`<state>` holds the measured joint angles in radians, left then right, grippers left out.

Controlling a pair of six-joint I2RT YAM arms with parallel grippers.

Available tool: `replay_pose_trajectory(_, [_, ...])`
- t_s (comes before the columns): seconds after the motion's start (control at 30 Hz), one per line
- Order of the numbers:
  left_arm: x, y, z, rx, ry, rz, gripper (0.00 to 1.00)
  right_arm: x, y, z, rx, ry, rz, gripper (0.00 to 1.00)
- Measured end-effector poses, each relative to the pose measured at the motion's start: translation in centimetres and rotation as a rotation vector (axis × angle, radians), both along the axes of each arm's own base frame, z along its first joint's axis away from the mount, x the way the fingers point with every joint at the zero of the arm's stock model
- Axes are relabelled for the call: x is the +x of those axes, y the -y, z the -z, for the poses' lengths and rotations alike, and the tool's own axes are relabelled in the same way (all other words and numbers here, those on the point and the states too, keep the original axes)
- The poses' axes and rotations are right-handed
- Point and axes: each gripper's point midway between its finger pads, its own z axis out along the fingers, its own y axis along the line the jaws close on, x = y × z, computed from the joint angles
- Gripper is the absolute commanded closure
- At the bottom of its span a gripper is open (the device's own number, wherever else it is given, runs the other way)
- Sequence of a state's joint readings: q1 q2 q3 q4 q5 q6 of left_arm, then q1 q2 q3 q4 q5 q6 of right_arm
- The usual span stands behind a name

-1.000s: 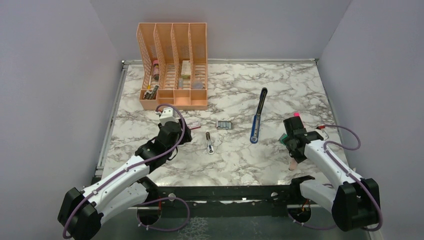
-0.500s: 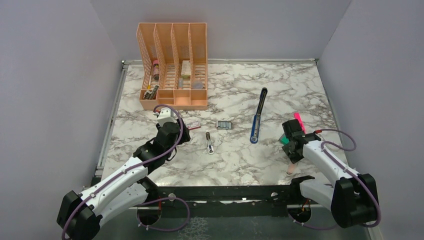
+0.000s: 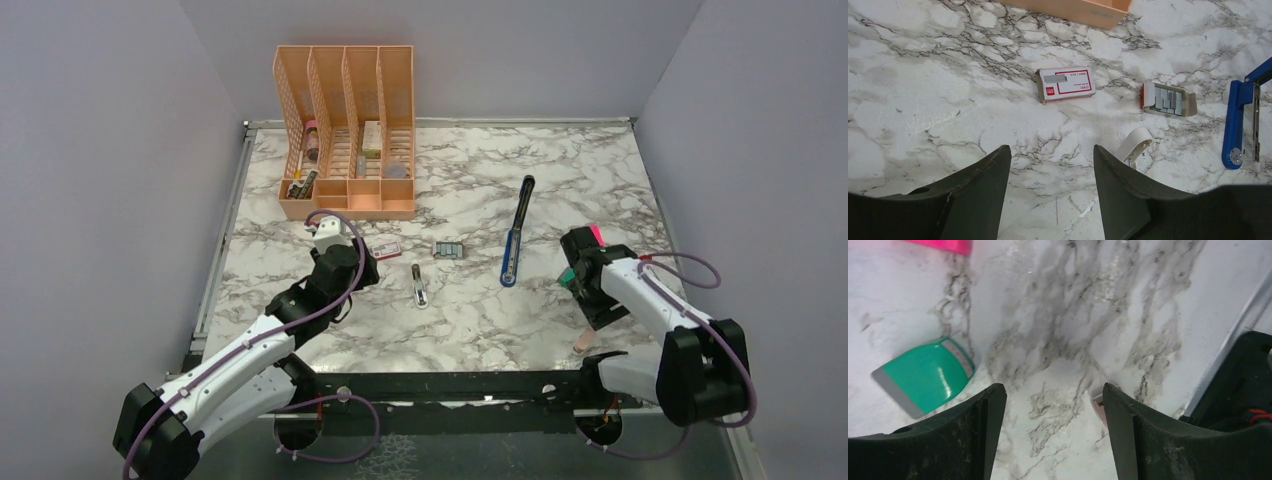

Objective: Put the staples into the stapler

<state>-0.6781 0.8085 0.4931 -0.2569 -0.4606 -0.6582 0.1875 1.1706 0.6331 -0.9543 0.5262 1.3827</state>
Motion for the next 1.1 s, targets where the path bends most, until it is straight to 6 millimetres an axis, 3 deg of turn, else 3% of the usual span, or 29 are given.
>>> replay_pose_trajectory(0.27, [0.0,0.1,0.6,0.015,-0.019,0.002,0.37,-3.0,0.4,0.9,-0.036,-0.183,0.119,0.29])
replay_pose_trajectory(0.5, [0.0,0.1,0.6,0.014,-0.019,0.002,0.37,-3.7,-0.9,1.4,0.044,-0.206,0.125,0.33])
replay_pose_trajectory(0.63, [0.1,0.1,0.5,0.011,-0.015,0.002,0.37,-3.9,-1.3,1.6,0.069,-0.214,0.108,0.49])
replay_pose_trajectory(0.8, [0.1,0.1,0.5,0.011,-0.014,0.002,0.37,-4.5,-1.9,1.8,0.112,-0.230,0.069,0.59])
replay_pose_trajectory(1.1, [0.1,0.1,0.5,0.011,-0.014,0.002,0.37,-4.8,-3.3,2.1,0.207,-0.184,-0.019,0.67])
